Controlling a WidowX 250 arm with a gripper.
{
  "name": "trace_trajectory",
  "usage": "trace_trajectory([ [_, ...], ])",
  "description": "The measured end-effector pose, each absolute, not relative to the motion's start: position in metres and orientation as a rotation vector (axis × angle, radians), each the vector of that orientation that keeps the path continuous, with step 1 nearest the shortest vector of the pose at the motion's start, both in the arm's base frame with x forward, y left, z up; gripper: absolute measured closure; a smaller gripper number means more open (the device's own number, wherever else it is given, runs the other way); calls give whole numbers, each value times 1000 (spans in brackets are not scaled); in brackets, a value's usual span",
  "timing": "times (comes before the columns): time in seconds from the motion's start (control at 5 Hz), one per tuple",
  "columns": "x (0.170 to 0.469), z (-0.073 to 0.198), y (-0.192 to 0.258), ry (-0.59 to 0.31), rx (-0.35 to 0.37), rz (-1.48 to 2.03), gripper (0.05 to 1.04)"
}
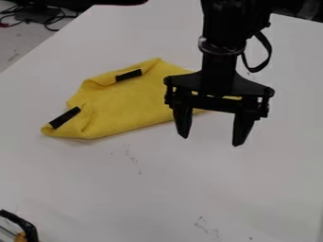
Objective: Move the cloth from top to bottom
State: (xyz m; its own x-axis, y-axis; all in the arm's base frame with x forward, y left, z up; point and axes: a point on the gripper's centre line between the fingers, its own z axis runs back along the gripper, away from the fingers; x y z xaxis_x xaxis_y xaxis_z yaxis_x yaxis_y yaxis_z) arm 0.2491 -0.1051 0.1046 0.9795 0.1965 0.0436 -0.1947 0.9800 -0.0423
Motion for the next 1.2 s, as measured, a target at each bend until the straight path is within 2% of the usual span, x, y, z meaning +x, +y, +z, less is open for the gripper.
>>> trace_trajectory([
  [0.2,247,95,-104,-15,-21,206,83],
  [0.4,253,95,-81,-13,2,321,83],
  [0.6,266,95,-50,-57,27,467,83],
  [1.2,338,53,56,-131,-35,532,83],
])
